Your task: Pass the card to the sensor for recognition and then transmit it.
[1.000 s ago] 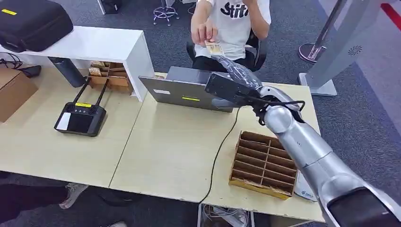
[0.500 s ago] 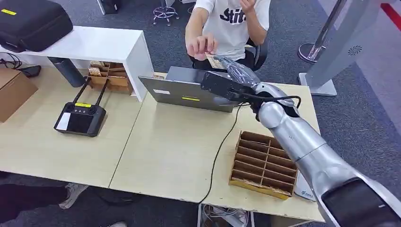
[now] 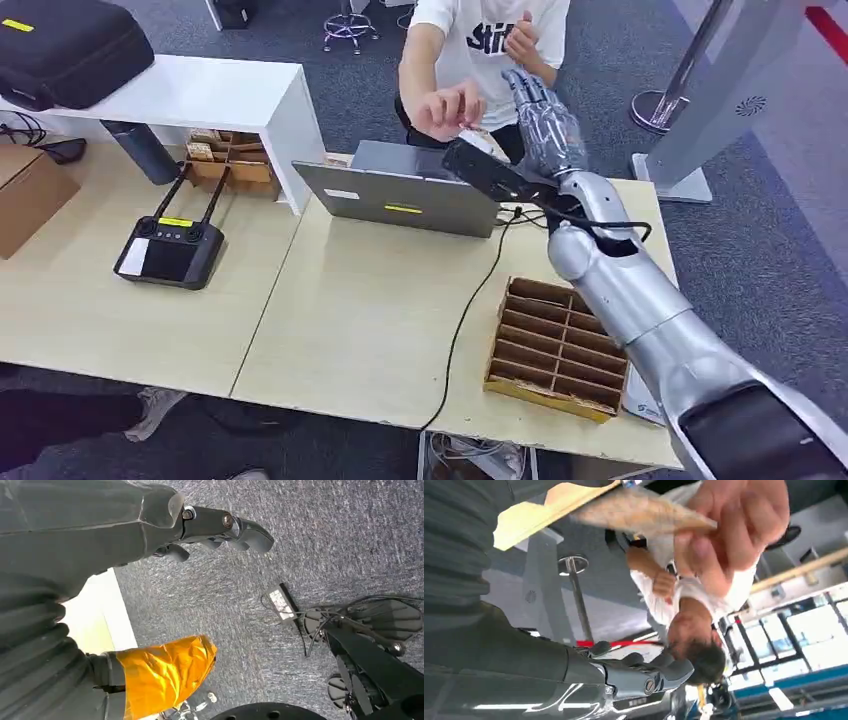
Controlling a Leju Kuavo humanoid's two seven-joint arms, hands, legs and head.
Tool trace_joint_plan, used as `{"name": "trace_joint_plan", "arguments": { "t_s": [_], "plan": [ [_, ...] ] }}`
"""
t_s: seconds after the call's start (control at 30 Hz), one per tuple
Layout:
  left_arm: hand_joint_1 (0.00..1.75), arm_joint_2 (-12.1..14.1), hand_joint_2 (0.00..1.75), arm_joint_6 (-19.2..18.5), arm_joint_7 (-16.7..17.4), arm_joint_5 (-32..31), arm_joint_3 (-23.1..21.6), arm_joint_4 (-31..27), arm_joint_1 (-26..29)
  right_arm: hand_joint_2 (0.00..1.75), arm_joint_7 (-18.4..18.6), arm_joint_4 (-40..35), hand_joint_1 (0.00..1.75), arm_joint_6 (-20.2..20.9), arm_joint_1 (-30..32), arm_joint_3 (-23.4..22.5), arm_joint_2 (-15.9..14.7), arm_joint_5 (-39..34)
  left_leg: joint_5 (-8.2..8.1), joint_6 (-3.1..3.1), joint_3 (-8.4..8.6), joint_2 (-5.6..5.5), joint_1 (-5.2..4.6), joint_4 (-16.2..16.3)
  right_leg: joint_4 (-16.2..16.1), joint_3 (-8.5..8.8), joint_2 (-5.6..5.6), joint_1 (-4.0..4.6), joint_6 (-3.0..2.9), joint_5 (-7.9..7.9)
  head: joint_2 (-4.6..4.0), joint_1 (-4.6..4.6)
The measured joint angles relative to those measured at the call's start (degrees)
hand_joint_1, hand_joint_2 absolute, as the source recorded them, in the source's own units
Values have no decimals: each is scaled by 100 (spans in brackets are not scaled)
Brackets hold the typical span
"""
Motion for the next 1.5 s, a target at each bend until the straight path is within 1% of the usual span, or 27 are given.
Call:
{"name": "trace_joint_plan", "arguments": {
  "t_s": [0.2,0.4,0.5,0.53,0.57,0.9,1.5],
  "plan": [
    [0,-2,175,-11,-7,0,-13,0,2,175,-28,-210,0,-15,166,-385,0,118,0,0,0,0,0,0,0,0,-1,0,0,0,0,0],
    [0,-4,175,-20,-11,0,-26,0,5,175,-33,-301,0,-26,225,-526,0,142,0,0,0,0,0,0,0,0,-1,0,0,0,0,0],
    [0,-4,175,-22,-26,0,-42,0,5,175,-44,-354,0,-160,287,-581,0,151,0,0,0,0,0,0,0,0,-1,0,0,0,0,0],
    [0,-4,175,-24,-37,0,-44,0,5,175,-46,-378,3,-199,313,-612,0,151,0,0,0,0,0,0,0,0,-1,0,0,0,0,0],
    [0,-4,175,-24,-44,0,-48,0,6,175,-46,-395,175,-223,336,-647,0,151,0,0,0,0,0,0,0,0,-1,0,0,0,0,0],
    [0,-7,175,-22,-70,0,-127,0,11,175,-105,-441,175,-166,483,-771,0,155,0,0,0,0,0,0,0,-1,-1,0,0,0,0,0],
    [0,-9,175,-24,-138,0,-162,0,16,175,-111,-522,175,-74,599,-835,-11,149,0,0,0,1,0,0,-1,-1,0,0,0,0,0,0]
  ]
}}
